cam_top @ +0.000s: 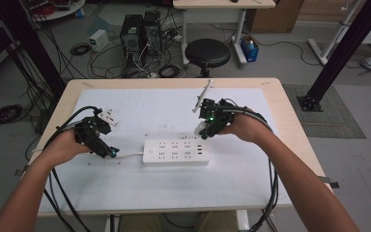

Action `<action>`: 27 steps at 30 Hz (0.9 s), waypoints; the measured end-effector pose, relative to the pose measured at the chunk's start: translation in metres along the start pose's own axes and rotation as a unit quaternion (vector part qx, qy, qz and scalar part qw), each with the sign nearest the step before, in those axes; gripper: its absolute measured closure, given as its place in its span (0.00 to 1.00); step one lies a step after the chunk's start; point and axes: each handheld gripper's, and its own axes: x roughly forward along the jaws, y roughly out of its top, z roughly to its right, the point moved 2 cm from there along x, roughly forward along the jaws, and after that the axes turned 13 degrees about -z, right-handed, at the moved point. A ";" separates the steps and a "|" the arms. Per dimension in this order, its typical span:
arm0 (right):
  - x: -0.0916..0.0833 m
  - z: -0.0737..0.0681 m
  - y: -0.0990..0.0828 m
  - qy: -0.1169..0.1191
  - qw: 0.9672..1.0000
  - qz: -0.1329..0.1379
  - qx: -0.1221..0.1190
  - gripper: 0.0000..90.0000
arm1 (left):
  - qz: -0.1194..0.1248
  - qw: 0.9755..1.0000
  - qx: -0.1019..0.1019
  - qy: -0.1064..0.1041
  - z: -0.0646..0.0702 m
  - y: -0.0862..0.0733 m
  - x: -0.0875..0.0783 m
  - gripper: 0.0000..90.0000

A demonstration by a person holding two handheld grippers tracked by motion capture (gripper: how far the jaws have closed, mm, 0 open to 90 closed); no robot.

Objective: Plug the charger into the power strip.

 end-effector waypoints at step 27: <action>0.064 -0.008 0.046 -0.006 0.992 -0.071 -0.101 0.69 | -0.001 1.000 0.001 -0.015 -0.003 -0.005 0.014 0.23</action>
